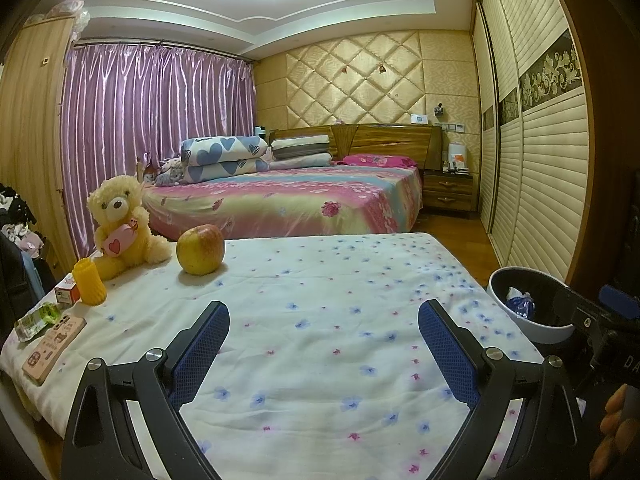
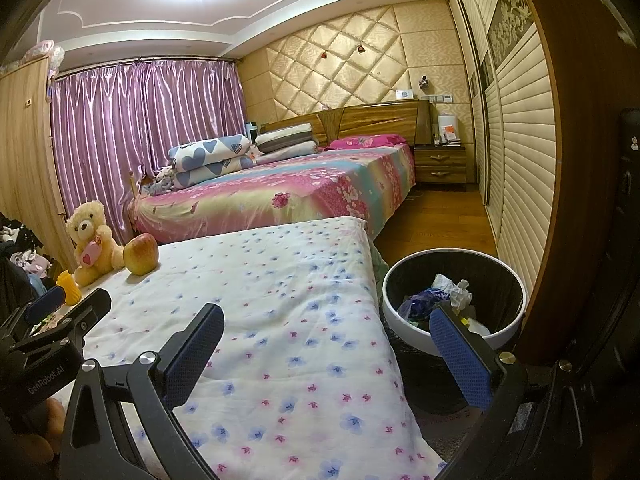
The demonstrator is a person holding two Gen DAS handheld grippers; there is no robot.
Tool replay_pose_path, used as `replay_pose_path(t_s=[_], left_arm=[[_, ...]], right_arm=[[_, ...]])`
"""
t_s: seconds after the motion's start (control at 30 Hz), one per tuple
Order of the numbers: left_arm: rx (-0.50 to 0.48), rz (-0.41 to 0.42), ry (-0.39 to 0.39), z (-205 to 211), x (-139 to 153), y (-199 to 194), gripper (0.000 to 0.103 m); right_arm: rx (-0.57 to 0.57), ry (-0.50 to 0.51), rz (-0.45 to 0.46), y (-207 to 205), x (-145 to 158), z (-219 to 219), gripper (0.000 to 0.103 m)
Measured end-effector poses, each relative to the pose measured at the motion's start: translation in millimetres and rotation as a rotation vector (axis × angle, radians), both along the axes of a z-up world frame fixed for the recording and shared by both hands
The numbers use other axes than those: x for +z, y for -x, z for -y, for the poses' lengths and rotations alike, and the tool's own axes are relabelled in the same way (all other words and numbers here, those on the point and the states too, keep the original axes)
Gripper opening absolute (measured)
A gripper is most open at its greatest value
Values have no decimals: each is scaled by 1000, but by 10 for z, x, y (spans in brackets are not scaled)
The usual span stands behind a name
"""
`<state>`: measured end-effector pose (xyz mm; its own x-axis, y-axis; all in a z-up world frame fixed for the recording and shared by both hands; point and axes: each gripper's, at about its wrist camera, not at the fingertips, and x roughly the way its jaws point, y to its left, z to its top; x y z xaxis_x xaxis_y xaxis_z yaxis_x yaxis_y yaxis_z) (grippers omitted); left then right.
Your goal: Collect trash
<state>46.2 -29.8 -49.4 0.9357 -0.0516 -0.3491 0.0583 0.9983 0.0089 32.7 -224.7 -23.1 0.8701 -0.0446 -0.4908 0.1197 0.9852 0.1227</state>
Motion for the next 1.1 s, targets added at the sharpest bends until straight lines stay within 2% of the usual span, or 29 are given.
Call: replay_pose_path(t_s=[1.1], left_arm=[[-5,-17,8,-79,-24,-68,96]], right_arm=[[11,4,-21,-21,-14,-34,103]])
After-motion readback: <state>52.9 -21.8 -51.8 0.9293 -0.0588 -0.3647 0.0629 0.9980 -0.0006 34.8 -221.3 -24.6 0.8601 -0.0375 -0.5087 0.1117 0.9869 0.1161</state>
